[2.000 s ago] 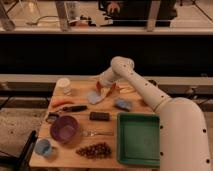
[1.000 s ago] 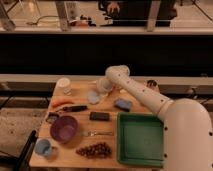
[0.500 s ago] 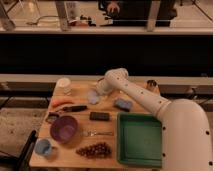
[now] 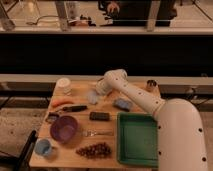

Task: Place towel in purple bowl

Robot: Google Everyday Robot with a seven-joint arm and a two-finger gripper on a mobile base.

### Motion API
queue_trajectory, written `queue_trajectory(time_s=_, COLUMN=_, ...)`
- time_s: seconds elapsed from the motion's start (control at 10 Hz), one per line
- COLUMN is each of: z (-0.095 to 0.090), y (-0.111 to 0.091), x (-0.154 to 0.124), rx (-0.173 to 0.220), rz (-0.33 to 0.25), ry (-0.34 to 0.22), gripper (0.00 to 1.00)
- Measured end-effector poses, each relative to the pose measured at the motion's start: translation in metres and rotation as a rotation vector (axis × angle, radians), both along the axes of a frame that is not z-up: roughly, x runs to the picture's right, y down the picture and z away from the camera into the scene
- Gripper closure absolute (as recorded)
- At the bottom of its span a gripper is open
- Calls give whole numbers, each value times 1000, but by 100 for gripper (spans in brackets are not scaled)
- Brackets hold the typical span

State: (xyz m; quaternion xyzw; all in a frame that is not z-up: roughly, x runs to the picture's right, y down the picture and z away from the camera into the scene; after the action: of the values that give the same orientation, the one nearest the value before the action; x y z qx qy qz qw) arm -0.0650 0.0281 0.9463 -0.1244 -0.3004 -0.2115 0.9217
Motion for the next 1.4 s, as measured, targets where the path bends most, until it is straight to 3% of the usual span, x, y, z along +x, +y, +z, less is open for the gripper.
queue_trajectory(time_s=1.4, z=22, y=-2, x=-12, rx=28, rz=-10, ry=-34, gripper=20)
